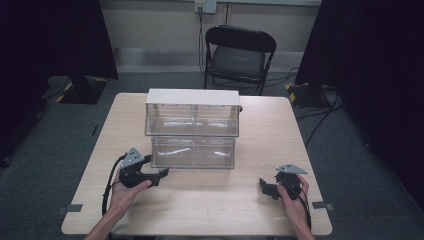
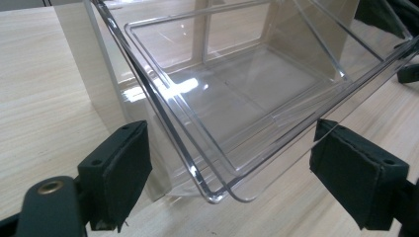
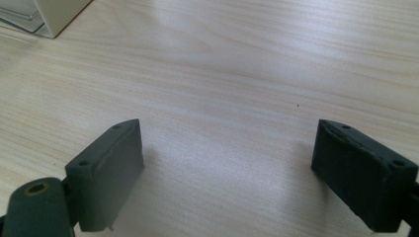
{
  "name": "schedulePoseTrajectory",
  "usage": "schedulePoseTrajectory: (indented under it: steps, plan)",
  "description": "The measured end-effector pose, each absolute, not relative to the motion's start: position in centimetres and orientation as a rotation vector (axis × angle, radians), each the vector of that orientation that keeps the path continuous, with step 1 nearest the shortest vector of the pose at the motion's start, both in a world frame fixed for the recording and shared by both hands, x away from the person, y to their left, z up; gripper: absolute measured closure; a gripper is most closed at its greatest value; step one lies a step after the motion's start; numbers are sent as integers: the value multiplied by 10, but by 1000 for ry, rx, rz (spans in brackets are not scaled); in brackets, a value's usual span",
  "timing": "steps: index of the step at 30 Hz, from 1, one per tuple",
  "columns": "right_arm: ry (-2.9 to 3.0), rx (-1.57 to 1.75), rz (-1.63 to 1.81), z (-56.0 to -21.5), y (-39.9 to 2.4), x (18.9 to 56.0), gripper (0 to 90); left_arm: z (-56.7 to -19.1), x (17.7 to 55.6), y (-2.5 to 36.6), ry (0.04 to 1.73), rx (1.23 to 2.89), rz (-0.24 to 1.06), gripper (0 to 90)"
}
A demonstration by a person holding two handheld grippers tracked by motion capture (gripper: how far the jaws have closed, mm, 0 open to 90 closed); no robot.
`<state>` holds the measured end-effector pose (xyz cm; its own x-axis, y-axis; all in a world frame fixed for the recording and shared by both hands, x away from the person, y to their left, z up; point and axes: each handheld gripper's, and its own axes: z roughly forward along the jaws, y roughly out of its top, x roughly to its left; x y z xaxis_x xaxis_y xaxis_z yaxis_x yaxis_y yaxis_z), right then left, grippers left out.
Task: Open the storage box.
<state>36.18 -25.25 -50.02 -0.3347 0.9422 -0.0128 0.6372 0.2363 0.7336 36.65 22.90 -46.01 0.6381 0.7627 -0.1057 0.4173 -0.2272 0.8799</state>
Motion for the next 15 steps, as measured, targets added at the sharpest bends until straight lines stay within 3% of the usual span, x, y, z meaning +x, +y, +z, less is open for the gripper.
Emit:
schedulePoseTrajectory:
  steps: [15]
  plan:
    - [2057,1444,888,-500,-253,362,117,-456,366,229,937,1843,426,154]
